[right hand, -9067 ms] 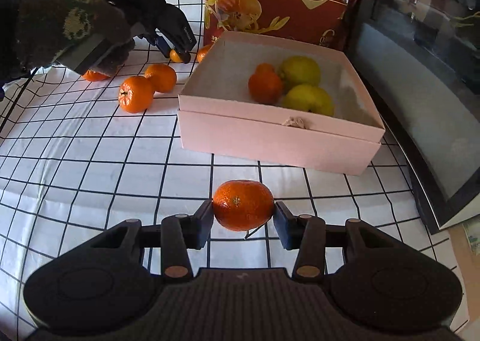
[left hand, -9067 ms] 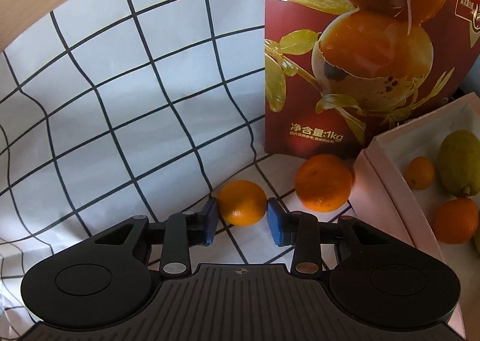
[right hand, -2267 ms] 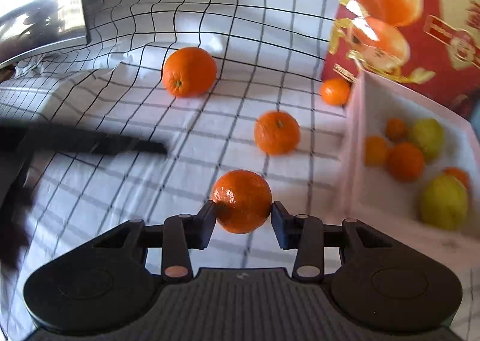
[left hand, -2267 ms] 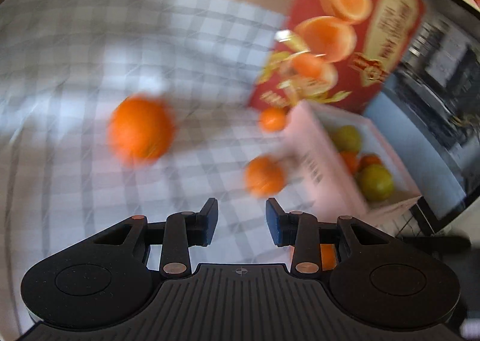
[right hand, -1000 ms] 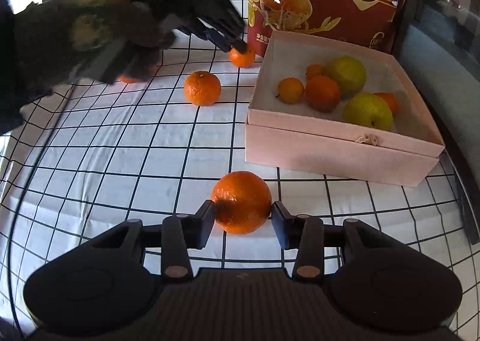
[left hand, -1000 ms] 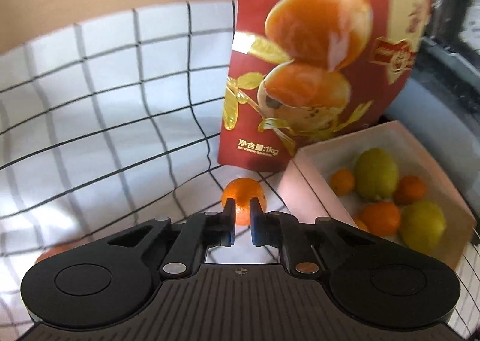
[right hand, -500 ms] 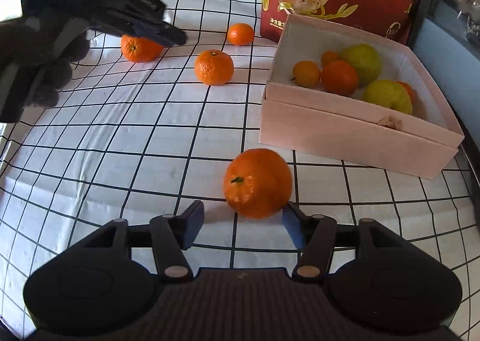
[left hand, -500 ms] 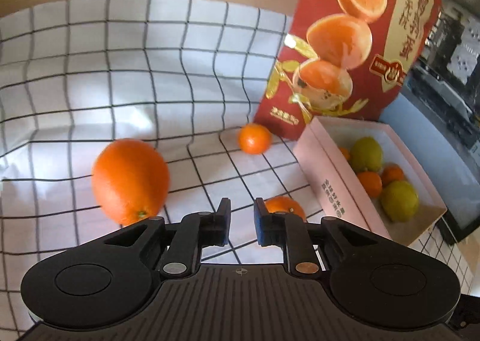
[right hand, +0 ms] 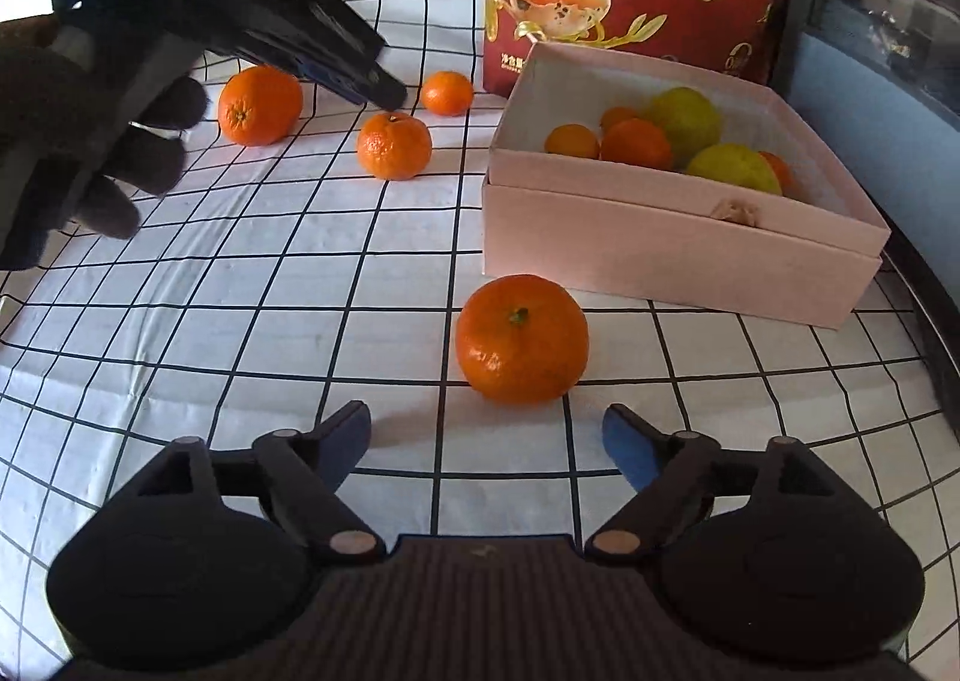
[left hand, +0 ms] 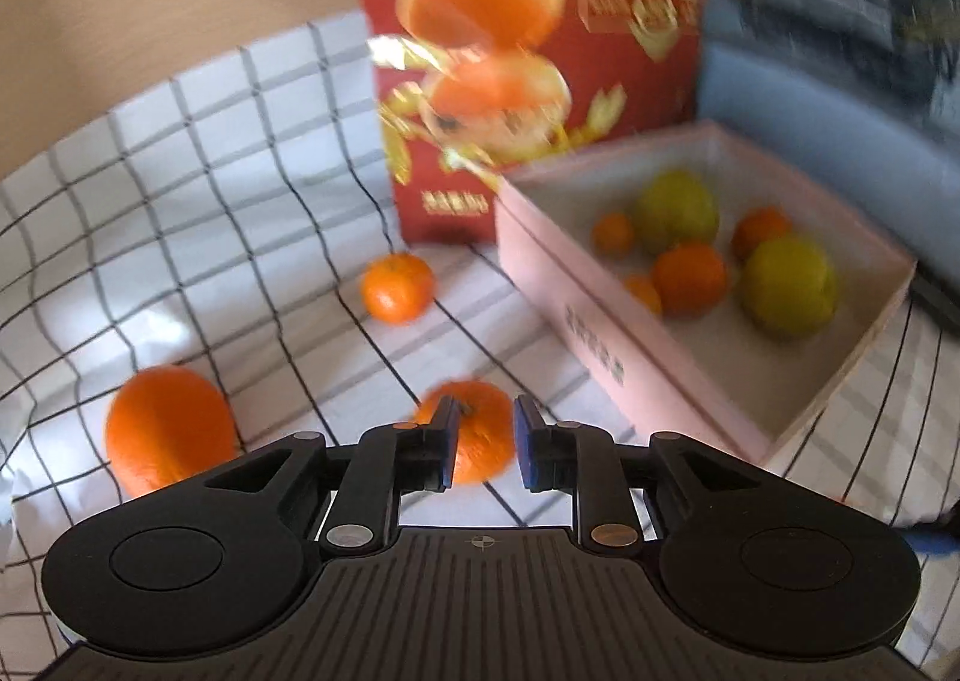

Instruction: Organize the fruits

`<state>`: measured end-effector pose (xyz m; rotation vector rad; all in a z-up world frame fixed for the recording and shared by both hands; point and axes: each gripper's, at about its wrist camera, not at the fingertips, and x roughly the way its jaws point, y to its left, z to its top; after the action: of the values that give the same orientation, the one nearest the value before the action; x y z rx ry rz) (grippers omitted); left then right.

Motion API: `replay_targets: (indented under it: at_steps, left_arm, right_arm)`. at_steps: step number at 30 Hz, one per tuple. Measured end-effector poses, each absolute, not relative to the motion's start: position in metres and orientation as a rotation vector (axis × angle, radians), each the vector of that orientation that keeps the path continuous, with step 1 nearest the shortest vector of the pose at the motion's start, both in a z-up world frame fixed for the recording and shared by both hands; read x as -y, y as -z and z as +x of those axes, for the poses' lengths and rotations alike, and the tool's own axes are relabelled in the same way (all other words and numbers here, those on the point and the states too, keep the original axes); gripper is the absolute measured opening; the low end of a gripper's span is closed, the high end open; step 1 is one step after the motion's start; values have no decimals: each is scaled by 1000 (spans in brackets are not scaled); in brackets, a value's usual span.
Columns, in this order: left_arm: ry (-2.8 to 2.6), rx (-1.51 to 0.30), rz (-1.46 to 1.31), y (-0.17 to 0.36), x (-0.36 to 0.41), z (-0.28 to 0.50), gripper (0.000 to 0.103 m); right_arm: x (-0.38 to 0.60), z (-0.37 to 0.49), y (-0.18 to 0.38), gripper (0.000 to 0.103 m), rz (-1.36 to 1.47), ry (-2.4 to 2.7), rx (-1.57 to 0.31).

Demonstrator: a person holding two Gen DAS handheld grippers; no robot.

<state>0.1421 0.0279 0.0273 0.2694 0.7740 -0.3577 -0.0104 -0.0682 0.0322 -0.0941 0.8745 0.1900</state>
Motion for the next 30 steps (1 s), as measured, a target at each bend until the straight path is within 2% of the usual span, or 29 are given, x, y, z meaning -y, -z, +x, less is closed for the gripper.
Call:
replay_targets:
  at_steps: [3, 4, 5, 12, 16, 22, 25, 30]
  left_arm:
    - [393, -772, 321, -26, -20, 138, 46]
    - [416, -782, 315, -26, -20, 138, 57]
    - [431, -787, 305, -25, -20, 139, 63]
    - [331, -790, 310, -22, -29, 156, 63]
    - [285, -864, 265, -14, -43, 176, 64]
    - [265, -918, 180, -2, -61, 188, 60]
    - [288, -911, 130, -2, -66, 188, 52]
    - [294, -917, 90, -4, -73, 180, 51]
  right_arm:
    - [70, -14, -30, 90, -88, -185, -850]
    - [70, -16, -29, 91, -88, -184, -842]
    - [71, -17, -28, 92, -86, -182, -836]
    - [74, -23, -27, 95, -80, -175, -808]
    - [76, -24, -27, 97, -78, -172, -805]
    - [76, -26, -27, 98, -78, -171, -803]
    - [76, -28, -27, 99, -79, -173, -800]
    - [76, -29, -26, 100, -79, -172, -799]
